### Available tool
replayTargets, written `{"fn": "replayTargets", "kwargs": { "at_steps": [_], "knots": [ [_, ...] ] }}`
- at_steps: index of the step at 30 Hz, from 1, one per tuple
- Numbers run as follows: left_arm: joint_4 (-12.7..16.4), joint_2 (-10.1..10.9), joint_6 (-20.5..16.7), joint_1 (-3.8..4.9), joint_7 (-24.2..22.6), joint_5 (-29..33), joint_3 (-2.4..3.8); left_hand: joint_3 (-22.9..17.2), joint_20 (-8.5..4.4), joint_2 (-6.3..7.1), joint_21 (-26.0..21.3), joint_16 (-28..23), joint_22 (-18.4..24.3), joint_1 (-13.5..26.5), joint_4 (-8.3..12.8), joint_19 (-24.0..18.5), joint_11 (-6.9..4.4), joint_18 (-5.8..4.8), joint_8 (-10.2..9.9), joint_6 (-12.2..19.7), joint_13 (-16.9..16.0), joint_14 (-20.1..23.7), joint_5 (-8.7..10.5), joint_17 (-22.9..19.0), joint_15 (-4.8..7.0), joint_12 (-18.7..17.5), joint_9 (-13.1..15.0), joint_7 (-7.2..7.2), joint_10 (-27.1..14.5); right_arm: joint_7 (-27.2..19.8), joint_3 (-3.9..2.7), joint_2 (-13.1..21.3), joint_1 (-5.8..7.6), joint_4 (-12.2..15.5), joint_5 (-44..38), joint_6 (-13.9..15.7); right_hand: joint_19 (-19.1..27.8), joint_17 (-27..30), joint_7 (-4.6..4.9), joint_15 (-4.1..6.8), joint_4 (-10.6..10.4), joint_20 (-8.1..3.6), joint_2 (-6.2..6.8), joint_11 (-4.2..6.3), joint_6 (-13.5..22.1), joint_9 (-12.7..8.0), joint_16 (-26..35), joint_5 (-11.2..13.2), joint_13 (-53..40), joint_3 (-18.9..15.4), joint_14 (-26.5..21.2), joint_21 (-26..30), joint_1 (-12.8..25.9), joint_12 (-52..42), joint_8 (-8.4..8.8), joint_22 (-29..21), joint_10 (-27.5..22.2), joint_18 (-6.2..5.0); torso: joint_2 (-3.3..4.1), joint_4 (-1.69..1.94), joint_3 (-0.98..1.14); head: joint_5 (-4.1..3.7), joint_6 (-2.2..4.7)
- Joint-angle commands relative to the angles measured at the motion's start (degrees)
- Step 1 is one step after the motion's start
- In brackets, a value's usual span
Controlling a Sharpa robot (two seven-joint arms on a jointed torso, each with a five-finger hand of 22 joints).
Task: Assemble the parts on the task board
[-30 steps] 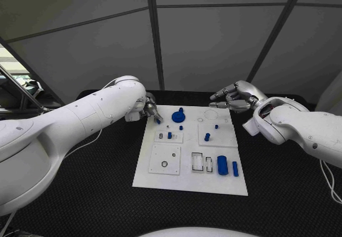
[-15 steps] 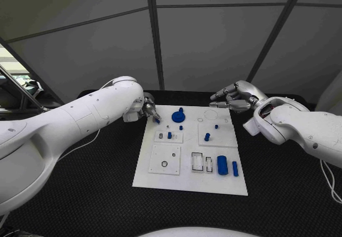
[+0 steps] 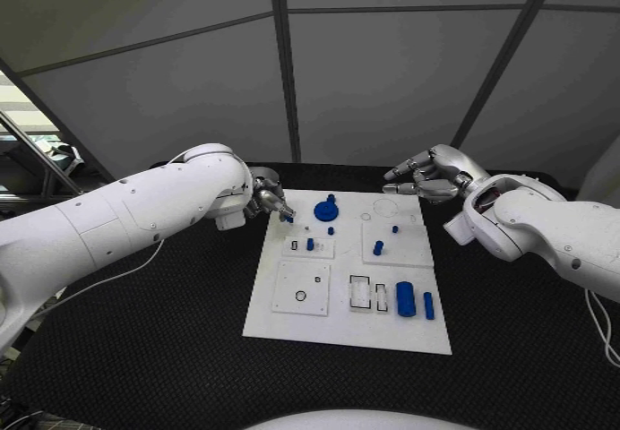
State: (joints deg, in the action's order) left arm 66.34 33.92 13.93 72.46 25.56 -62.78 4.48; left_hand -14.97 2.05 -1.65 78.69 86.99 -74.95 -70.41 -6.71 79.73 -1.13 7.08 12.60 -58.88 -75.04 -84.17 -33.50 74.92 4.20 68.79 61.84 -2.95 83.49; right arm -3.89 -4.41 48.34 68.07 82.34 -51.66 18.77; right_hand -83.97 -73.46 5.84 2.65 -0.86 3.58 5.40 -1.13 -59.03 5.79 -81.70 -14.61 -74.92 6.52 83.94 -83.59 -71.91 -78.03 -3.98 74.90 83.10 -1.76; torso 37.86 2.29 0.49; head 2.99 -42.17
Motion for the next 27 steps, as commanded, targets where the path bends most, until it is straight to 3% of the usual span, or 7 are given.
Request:
{"fn": "replayTargets", "kwargs": {
  "at_steps": [1,7,11,18,24,27],
  "knots": [
    [3.07,1.58,-4.69,-0.22,-0.07,1.05,-0.49,-9.65,-0.03,0.17,0.04,0.37,-1.02,0.81,9.31,0.44,-0.09,-3.25,0.27,-0.34,-8.32,-5.12,-0.44,12.69,0.28,-0.46,0.15,0.07,0.28,-0.28,-0.04,0.12,0.10,0.07,-0.06,-0.41,-0.27,-0.07,0.11,0.42,-0.11,-0.29,-0.03,-0.02,-0.11,0.05,0.11,-0.24,-1.90,-0.03,2.66,0.29,0.19,0.17,0.28,3.02,-0.22,-0.86,-0.03,0.04,0.01,0.23,-0.16],
    [6.62,3.67,-5.28,-1.02,0.97,-0.36,-1.49,-10.05,-0.10,0.36,-0.03,0.14,-0.97,1.24,9.55,0.39,-0.16,-3.22,0.47,-0.42,-7.73,-5.07,-0.89,12.48,0.37,-2.21,0.42,0.14,-0.16,-0.25,-0.04,0.20,0.10,0.09,-0.06,-0.45,-0.27,-0.07,0.11,0.42,-0.11,-0.29,-0.03,-0.02,-0.11,0.05,0.11,-0.24,-1.90,-0.03,2.66,0.29,0.19,0.17,0.28,3.02,-0.22,-0.86,0.03,-0.06,-0.04,0.48,-0.32],
    [7.90,4.23,-5.06,-1.64,1.54,-1.57,-1.85,-10.11,-0.11,0.41,-0.03,0.20,-0.98,1.33,9.60,0.39,-0.18,-3.22,0.51,-0.45,-7.72,-5.08,-0.95,12.53,0.38,-2.20,0.48,0.16,-0.14,-0.24,-0.04,0.21,0.10,0.09,-0.06,-0.46,-0.27,-0.07,0.11,0.42,-0.11,-0.29,-0.03,-0.02,-0.11,0.05,0.11,-0.24,-1.90,-0.03,2.66,0.29,0.19,0.17,0.28,3.02,-0.22,-0.86,0.07,-0.12,-0.03,0.55,-0.40],
    [8.57,4.11,-5.17,-2.86,2.27,-3.83,-2.15,-10.28,-0.16,0.58,0.03,0.29,-1.09,1.63,9.77,0.45,-0.25,-3.24,0.69,-0.57,-7.76,-5.11,-1.14,12.61,0.42,-1.94,0.68,0.23,0.03,-0.25,-0.04,0.16,0.10,0.10,-0.06,-0.49,-0.27,-0.07,0.11,0.42,-0.11,-0.29,-0.03,-0.02,-0.11,0.05,0.11,-0.24,-1.90,-0.03,2.66,0.29,0.19,0.17,0.28,3.02,-0.22,-0.86,0.09,-0.14,-0.05,0.50,-0.39],
    [8.60,3.63,-5.40,-3.35,2.68,-5.10,-2.21,-10.47,-0.21,0.73,0.17,0.44,-1.29,1.99,9.90,0.58,-0.31,-3.29,0.89,-0.69,-7.79,-5.15,-1.44,12.74,0.48,-1.69,0.93,0.31,0.20,-0.27,-0.04,0.11,0.10,0.08,-0.06,-0.56,-0.27,-0.07,0.11,0.42,-0.11,-0.29,-0.03,-0.02,-0.11,0.05,0.11,-0.24,-1.90,-0.03,2.66,0.29,0.19,0.17,0.28,3.02,-0.22,-0.86,0.11,-0.19,-0.06,0.52,-0.60],
    [8.59,3.51,-5.59,-3.44,2.85,-5.57,-2.22,-10.91,-0.32,0.99,0.25,0.54,-1.45,2.75,10.03,0.67,-0.43,-3.31,1.27,-0.82,-7.74,-5.19,-3.27,12.83,0.57,-1.58,1.45,0.41,0.36,-0.28,-0.04,0.10,0.09,0.07,-0.02,-0.58,-0.28,-0.05,0.11,0.42,-0.10,-0.30,-0.10,-0.02,-0.13,0.07,0.13,-0.27,-1.88,0.00,2.66,0.32,0.27,0.19,0.26,3.00,-0.22,-0.86,0.09,-0.16,-0.03,0.49,-0.72]
  ]
}}
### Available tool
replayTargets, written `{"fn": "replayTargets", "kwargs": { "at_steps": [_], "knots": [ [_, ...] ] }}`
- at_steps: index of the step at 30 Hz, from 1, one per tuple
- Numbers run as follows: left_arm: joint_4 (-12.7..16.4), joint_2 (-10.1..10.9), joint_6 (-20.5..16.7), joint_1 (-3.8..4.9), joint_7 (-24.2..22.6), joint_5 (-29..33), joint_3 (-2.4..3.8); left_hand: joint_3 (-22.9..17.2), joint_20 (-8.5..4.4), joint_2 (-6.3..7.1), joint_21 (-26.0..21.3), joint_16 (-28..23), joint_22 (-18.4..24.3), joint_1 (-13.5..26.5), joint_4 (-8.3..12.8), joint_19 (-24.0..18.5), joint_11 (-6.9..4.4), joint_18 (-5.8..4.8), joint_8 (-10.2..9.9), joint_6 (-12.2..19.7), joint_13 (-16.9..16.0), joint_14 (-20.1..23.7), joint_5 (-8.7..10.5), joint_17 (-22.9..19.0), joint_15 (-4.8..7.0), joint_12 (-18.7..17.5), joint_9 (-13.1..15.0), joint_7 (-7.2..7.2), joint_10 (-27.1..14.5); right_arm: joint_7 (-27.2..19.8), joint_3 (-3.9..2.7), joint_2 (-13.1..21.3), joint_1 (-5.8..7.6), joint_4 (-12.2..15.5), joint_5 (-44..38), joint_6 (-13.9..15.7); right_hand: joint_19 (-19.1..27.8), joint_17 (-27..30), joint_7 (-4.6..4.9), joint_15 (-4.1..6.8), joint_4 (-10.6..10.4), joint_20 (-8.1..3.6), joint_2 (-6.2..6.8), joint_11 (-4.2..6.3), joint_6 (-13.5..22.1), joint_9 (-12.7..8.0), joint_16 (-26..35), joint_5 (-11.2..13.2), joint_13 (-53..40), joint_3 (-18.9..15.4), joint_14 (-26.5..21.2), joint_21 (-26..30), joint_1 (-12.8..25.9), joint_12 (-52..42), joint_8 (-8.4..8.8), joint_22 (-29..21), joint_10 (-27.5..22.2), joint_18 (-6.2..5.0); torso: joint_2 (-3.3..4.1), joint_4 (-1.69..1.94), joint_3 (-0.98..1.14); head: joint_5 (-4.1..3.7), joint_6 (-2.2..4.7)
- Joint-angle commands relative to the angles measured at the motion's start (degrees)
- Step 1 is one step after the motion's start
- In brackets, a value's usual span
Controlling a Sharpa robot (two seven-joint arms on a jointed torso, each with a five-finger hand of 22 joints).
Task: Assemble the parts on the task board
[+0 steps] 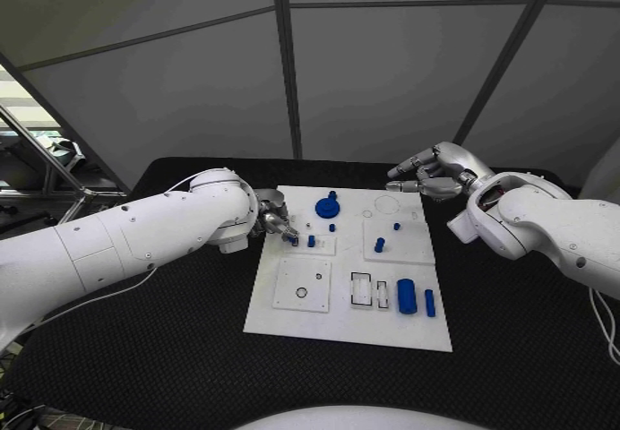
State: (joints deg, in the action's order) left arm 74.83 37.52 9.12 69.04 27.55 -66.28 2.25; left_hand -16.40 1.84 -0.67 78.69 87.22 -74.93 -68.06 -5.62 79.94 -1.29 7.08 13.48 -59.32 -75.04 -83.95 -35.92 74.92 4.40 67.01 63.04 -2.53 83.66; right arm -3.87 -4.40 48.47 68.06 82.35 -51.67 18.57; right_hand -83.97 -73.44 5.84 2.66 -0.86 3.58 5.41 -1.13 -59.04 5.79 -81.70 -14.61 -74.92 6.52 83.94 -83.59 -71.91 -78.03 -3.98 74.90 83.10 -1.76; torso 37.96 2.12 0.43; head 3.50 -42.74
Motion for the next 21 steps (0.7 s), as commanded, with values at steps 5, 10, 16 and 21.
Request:
{"fn": "replayTargets", "kwargs": {
  "at_steps": [5,10,16,21],
  "knots": [
    [0.22,-0.17,-0.92,-0.10,1.03,-2.43,0.01,-9.70,-0.16,0.20,0.34,0.36,-1.63,0.82,9.05,0.55,-0.29,-3.35,0.59,-0.38,-7.71,-5.42,-1.67,12.87,0.43,0.21,0.57,0.05,0.25,-0.32,-0.05,-0.05,0.10,0.03,0.01,-0.41,-0.28,-0.06,0.11,0.42,-0.10,-0.30,-0.10,-0.03,-0.12,0.07,0.13,-0.28,-1.88,0.00,2.66,0.32,0.27,0.19,0.26,3.00,-0.22,-0.86,-0.06,0.01,0.01,-0.11,-0.18],
    [0.55,-0.25,-0.35,-0.14,1.03,-2.53,0.00,-9.73,-0.17,0.22,0.38,0.41,-1.67,0.88,9.06,0.58,-0.30,-3.36,0.62,-0.39,-7.71,-5.44,-1.76,12.91,0.43,0.23,0.62,0.05,0.27,-0.32,-0.05,-0.08,0.10,0.01,0.01,-0.45,-0.28,-0.06,0.11,0.42,-0.10,-0.30,-0.11,-0.03,-0.13,0.07,0.13,-0.28,-1.88,0.00,2.66,0.31,0.28,0.18,0.26,3.01,-0.22,-0.86,-0.05,0.07,0.04,-0.18,-0.29],
    [0.98,-0.31,0.50,-0.22,1.11,-2.56,-0.02,-9.74,-0.17,0.24,0.37,0.44,-1.67,0.91,9.06,0.58,-0.30,-3.36,0.65,-0.40,-7.70,-5.44,-1.80,12.93,0.43,0.20,0.64,0.06,0.27,-0.34,-0.04,-0.14,0.10,-0.02,0.01,-0.49,-0.29,-0.05,0.11,0.42,-0.10,-0.30,-0.12,-0.03,-0.13,0.07,0.14,-0.28,-1.89,0.01,2.66,0.30,0.29,0.18,0.26,3.02,-0.22,-0.86,-0.06,0.05,0.03,-0.17,-0.23],
    [0.89,-0.43,1.06,-0.25,1.18,-2.57,-0.07,-9.76,-0.17,0.24,0.40,0.48,-1.71,0.94,9.08,0.60,-0.30,-3.37,0.67,-0.41,-7.69,-5.45,-1.84,12.97,0.44,0.17,0.67,0.07,0.27,-0.34,-0.04,-0.16,0.10,-0.05,0.01,-0.52,-0.29,-0.06,0.11,0.42,-0.10,-0.30,-0.13,-0.03,-0.13,0.07,0.13,-0.28,-1.89,0.01,2.66,0.30,0.29,0.17,0.26,3.03,-0.22,-0.85,-0.07,0.04,0.05,-0.15,-0.26]
  ]
}}
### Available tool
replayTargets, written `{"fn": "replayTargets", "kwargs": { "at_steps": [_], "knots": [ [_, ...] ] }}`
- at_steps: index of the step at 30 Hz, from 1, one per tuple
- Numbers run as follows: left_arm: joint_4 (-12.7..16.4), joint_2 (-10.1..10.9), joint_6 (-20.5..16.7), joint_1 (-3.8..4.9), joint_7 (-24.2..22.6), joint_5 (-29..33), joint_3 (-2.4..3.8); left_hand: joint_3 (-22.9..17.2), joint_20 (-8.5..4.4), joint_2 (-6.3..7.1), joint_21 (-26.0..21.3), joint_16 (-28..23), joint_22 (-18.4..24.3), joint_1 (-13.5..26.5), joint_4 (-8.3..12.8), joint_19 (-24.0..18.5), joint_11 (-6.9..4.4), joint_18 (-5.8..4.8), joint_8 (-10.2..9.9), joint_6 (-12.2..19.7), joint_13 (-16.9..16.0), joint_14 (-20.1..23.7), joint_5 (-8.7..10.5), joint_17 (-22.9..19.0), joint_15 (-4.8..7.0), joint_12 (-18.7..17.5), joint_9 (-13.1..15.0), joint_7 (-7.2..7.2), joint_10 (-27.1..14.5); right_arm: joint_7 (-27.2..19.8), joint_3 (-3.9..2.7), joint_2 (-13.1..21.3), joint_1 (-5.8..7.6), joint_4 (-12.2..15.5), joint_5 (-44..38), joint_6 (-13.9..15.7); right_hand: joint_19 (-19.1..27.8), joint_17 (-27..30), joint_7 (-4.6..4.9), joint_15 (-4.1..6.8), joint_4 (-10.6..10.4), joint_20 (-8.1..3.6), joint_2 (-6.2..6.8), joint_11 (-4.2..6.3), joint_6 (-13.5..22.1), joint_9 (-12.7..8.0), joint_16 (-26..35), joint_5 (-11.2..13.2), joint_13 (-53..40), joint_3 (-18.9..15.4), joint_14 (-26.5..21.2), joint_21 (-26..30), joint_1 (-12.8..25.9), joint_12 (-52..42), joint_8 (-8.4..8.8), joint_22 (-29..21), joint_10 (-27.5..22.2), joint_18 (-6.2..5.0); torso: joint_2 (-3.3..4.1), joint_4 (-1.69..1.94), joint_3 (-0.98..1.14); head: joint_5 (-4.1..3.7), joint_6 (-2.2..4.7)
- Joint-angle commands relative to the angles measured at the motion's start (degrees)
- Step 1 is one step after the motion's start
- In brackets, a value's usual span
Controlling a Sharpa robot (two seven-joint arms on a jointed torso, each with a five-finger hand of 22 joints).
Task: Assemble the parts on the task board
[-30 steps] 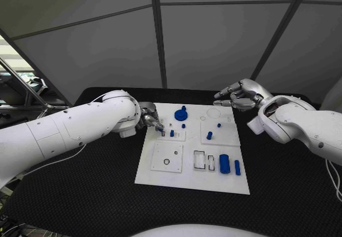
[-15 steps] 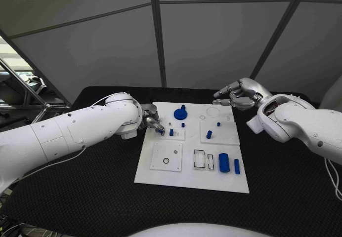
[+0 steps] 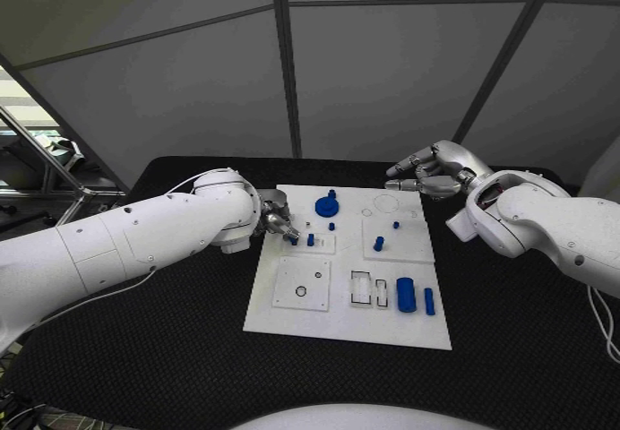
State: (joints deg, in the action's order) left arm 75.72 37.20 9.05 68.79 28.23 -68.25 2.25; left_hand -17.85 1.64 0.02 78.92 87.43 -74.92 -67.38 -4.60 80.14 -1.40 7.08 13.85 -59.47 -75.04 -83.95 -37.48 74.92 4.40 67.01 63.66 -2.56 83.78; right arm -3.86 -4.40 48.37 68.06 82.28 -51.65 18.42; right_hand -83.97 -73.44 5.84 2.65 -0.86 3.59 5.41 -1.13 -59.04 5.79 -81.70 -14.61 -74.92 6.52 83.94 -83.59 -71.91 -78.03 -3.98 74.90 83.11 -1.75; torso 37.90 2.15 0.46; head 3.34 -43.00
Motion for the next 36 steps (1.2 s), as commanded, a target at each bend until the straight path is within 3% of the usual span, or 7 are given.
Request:
{"fn": "replayTargets", "kwargs": {
  "at_steps": [1,29,31,32,33,36],
  "knots": [
    [-0.02,-0.14,1.21,0.01,0.51,-0.60,-0.09,-8.31,0.03,-0.45,0.17,0.26,-1.72,0.26,8.06,0.40,-0.19,-3.37,0.29,-0.26,-7.69,-5.46,-0.28,12.97,0.44,0.17,0.05,0.10,0.15,-0.34,-0.04,-0.07,0.10,0.02,0.00,-0.37,-0.33,-0.17,0.10,0.42,-0.09,-0.30,-0.15,-0.02,-0.13,0.07,0.08,-0.29,-1.94,0.02,2.68,0.26,0.29,0.13,0.25,3.10,-0.19,-0.84,-0.01,-0.02,0.03,0.02,0.03],
    [-0.97,-1.09,3.83,0.00,0.86,-0.60,-0.25,-8.26,0.02,-0.32,-0.02,0.42,-1.55,0.86,7.97,0.23,-0.18,-3.32,0.58,-0.44,-7.55,-5.50,-0.09,13.11,0.42,-0.07,0.39,0.15,0.23,-0.34,-0.04,-0.25,0.10,-0.05,-0.03,-0.56,-0.33,-0.17,0.10,0.42,-0.09,-0.30,-0.15,-0.02,-0.13,0.07,0.08,-0.29,-1.94,0.02,2.68,0.26,0.29,0.13,0.25,3.10,-0.19,-0.84,0.06,0.00,0.03,-0.10,-0.14],
    [-1.21,-1.26,3.82,0.00,0.81,-0.59,-0.26,-7.99,0.03,-0.54,-0.04,0.47,-1.58,1.63,7.41,0.22,-0.23,-3.33,0.80,-0.57,-7.50,-5.51,1.18,13.15,0.42,-0.06,0.67,0.27,0.35,-0.33,-0.04,-0.25,0.10,-0.04,-0.03,-0.56,-0.33,-0.17,0.10,0.42,-0.09,-0.30,-0.15,-0.02,-0.13,0.07,0.08,-0.29,-1.94,0.02,2.68,0.26,0.29,0.13,0.25,3.10,-0.19,-0.84,0.03,-0.02,0.02,-0.09,-0.15],
    [-1.35,-1.35,3.84,0.01,0.78,-0.59,-0.27,-7.70,0.00,-0.64,-0.05,0.50,-1.61,2.13,7.01,0.22,-0.30,-3.33,0.91,-0.58,-7.47,-5.52,2.74,13.18,0.47,-0.07,0.86,0.40,0.41,-0.33,-0.04,-0.25,0.10,-0.03,-0.03,-0.56,-0.33,-0.17,0.10,0.42,-0.09,-0.30,-0.15,-0.02,-0.13,0.07,0.08,-0.29,-1.94,0.02,2.68,0.26,0.29,0.13,0.25,3.10,-0.19,-0.84,0.02,-0.02,0.02,-0.10,-0.17],
    [-1.51,-1.47,3.91,0.01,0.75,-0.59,-0.28,-7.27,-0.02,-0.76,-0.06,0.50,-1.66,2.69,6.52,0.23,-0.40,-3.33,1.01,-0.55,-7.45,-5.52,5.51,13.18,0.56,-0.09,1.07,0.63,0.47,-0.34,-0.04,-0.25,0.10,-0.03,-0.03,-0.56,-0.33,-0.17,0.10,0.42,-0.09,-0.30,-0.15,-0.02,-0.13,0.07,0.08,-0.29,-1.94,0.02,2.68,0.26,0.29,0.13,0.25,3.10,-0.19,-0.84,0.01,-0.03,0.02,-0.11,-0.21],
    [-1.95,-1.81,4.25,0.01,0.71,-0.59,-0.33,-5.94,-0.14,-0.61,-0.11,0.54,-1.74,3.96,5.20,0.26,-0.63,-3.35,1.11,-0.61,-7.45,-5.53,11.50,13.21,0.75,-0.07,1.33,0.90,0.54,-0.33,-0.04,-0.24,0.10,0.00,-0.03,-0.56,-0.33,-0.17,0.10,0.42,-0.09,-0.30,-0.15,-0.02,-0.13,0.07,0.08,-0.29,-1.94,0.02,2.68,0.26,0.29,0.13,0.25,3.10,-0.19,-0.84,0.01,-0.05,0.02,-0.15,-0.27]
  ]
}}
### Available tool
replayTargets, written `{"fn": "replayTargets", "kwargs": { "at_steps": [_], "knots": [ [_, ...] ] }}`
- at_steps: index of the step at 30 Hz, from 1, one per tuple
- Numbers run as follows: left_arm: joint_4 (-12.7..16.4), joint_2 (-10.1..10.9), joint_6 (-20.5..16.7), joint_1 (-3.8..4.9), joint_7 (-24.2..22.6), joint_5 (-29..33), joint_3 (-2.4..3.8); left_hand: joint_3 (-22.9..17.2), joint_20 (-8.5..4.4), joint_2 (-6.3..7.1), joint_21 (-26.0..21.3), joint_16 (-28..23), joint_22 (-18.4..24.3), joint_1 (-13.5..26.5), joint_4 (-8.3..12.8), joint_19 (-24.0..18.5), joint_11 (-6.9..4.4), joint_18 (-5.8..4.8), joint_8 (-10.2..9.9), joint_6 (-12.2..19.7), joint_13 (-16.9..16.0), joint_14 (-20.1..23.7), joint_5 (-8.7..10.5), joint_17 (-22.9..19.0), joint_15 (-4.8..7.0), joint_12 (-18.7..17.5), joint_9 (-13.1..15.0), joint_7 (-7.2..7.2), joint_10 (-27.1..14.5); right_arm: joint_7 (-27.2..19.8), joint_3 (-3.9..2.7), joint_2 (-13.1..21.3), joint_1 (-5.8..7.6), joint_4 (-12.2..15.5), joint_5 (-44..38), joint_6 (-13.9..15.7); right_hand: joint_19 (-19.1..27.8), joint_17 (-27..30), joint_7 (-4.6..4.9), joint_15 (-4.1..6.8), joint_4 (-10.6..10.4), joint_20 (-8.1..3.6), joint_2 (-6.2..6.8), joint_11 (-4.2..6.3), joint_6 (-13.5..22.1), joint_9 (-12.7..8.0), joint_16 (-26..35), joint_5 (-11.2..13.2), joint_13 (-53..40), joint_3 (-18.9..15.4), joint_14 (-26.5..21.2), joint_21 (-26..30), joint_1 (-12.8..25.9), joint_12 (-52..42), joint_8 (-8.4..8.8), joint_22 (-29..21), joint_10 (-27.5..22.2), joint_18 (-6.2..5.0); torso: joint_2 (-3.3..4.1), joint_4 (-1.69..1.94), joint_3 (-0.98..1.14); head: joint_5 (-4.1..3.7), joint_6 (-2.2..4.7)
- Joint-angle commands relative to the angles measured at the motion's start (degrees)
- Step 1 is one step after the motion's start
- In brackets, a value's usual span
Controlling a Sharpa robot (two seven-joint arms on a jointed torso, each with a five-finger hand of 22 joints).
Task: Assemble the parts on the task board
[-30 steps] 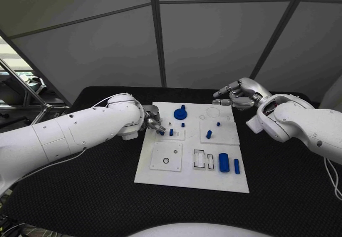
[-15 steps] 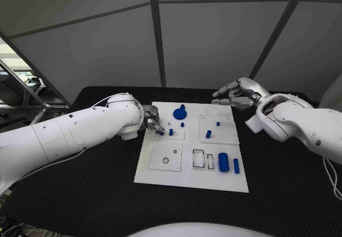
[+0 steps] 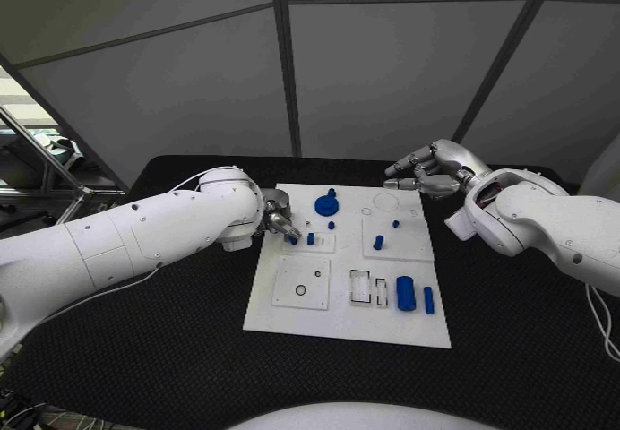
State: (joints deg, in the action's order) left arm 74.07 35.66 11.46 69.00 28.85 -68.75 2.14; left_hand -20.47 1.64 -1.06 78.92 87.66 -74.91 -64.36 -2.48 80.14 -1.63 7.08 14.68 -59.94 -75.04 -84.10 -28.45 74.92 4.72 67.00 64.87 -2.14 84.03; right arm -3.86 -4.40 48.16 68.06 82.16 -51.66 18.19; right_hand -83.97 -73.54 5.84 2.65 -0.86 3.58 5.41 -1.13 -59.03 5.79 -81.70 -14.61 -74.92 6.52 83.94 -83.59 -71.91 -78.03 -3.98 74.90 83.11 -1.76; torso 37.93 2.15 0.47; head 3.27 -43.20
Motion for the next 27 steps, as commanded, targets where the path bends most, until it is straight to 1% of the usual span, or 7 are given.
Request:
{"fn": "replayTargets", "kwargs": {
  "at_steps": [1,4,6,7,10,21,27],
  "knots": [
    [-0.43,-0.36,1.99,-0.21,0.10,-0.09,-0.25,-2.89,-0.21,0.61,-0.12,0.31,-1.77,1.29,2.66,0.28,-0.43,-3.34,0.28,-0.20,-7.46,-5.37,3.53,13.21,0.45,-0.02,0.15,0.51,0.30,-0.32,-0.04,-0.02,0.10,0.12,-0.03,-0.33,-0.33,-0.07,0.11,0.42,-0.09,-0.30,-0.15,-0.03,-0.13,0.07,0.08,-0.29,-1.94,0.02,2.68,0.26,0.29,0.13,0.25,3.10,-0.19,-0.84,-0.02,-0.04,0.02,-0.10,-0.08],
    [-0.76,-0.57,2.40,-0.21,0.17,-0.09,-0.33,-1.93,-0.28,1.13,-0.11,0.36,-1.86,2.18,1.59,0.34,-0.47,-3.36,0.28,-0.37,-7.48,-5.38,4.24,13.25,0.50,0.02,0.16,0.59,0.31,-0.31,-0.04,0.02,0.10,0.14,-0.03,-0.32,-0.33,-0.07,0.11,0.42,-0.09,-0.30,-0.15,-0.03,-0.13,0.07,0.08,-0.29,-1.94,0.02,2.68,0.26,0.29,0.13,0.25,3.10,-0.19,-0.84,-0.03,-0.05,0.01,-0.16,-0.07],
    [-0.99,-0.67,2.59,-0.21,0.21,-0.09,-0.37,-0.58,-0.34,1.51,-0.13,0.41,-1.93,2.67,0.47,0.39,-0.67,-3.39,0.37,-0.79,-7.57,-5.40,10.32,13.30,0.69,0.22,0.20,0.88,0.41,-0.31,-0.04,0.05,0.10,0.15,-0.03,-0.32,-0.33,-0.07,0.11,0.42,-0.09,-0.30,-0.15,-0.03,-0.13,0.07,0.08,-0.29,-1.94,0.02,2.68,0.26,0.29,0.13,0.25,3.10,-0.19,-0.84,-0.03,-0.04,0.02,-0.17,-0.08],
    [-1.11,-0.73,2.70,-0.21,0.24,-0.09,-0.39,-0.03,-0.42,1.68,-0.17,0.44,-1.93,2.80,0.00,0.39,-0.71,-3.37,0.39,-0.94,-7.59,-5.40,11.89,13.32,0.69,0.25,0.20,0.89,0.41,-0.31,-0.04,0.07,0.10,0.17,-0.03,-0.31,-0.33,-0.07,0.10,0.42,-0.09,-0.30,-0.15,-0.03,-0.13,0.07,0.08,-0.29,-1.94,0.02,2.68,0.26,0.29,0.13,0.25,3.10,-0.19,-0.84,-0.04,-0.01,0.03,-0.23,-0.07],
    [-1.39,-0.83,3.01,-0.21,0.41,-0.09,-0.45,1.23,-0.49,1.93,-0.19,0.50,-2.04,2.87,-1.16,0.45,-0.74,-3.39,0.46,-1.29,-7.67,-5.42,14.54,13.37,0.73,0.49,0.27,0.96,0.48,-0.26,-0.04,0.10,0.11,0.18,-0.03,-0.35,-0.29,0.04,0.10,0.43,-0.05,-0.30,-0.22,-0.02,-0.14,0.08,0.15,-0.31,-1.89,0.06,2.67,0.33,0.31,0.17,0.24,2.99,-0.21,-0.86,-0.02,-0.01,0.03,-0.27,0.01],
    [-1.99,-1.00,2.34,-0.21,0.87,-0.09,-0.50,2.83,-0.54,2.39,-0.10,0.51,-2.27,3.19,-2.86,0.61,-0.76,-3.43,0.56,-1.66,-7.68,-5.42,15.66,13.37,0.77,0.54,0.43,1.01,0.52,-0.19,-0.04,0.16,0.11,0.22,-0.03,-0.37,-0.23,0.08,0.11,0.43,-0.05,-0.30,-0.22,-0.02,-0.14,0.08,0.17,-0.30,-1.84,0.06,2.66,0.41,0.34,0.21,0.25,2.85,-0.23,-0.89,-0.03,0.02,-0.01,-0.35,0.06],
    [-2.06,-0.58,0.68,-0.22,0.61,-0.07,-0.49,5.11,-0.60,3.07,0.00,0.45,-2.57,3.81,-5.71,0.81,-0.77,-3.49,0.61,-1.93,-7.68,-5.40,18.52,13.31,0.82,0.63,0.64,0.99,0.55,-0.21,-0.04,0.19,0.11,0.21,-0.03,-0.35,-0.23,0.08,0.11,0.43,-0.05,-0.30,-0.22,-0.02,-0.14,0.08,0.17,-0.30,-1.84,0.06,2.66,0.41,0.34,0.21,0.25,2.85,-0.23,-0.89,0.00,0.00,-0.05,-0.43,0.17]
  ]
}}
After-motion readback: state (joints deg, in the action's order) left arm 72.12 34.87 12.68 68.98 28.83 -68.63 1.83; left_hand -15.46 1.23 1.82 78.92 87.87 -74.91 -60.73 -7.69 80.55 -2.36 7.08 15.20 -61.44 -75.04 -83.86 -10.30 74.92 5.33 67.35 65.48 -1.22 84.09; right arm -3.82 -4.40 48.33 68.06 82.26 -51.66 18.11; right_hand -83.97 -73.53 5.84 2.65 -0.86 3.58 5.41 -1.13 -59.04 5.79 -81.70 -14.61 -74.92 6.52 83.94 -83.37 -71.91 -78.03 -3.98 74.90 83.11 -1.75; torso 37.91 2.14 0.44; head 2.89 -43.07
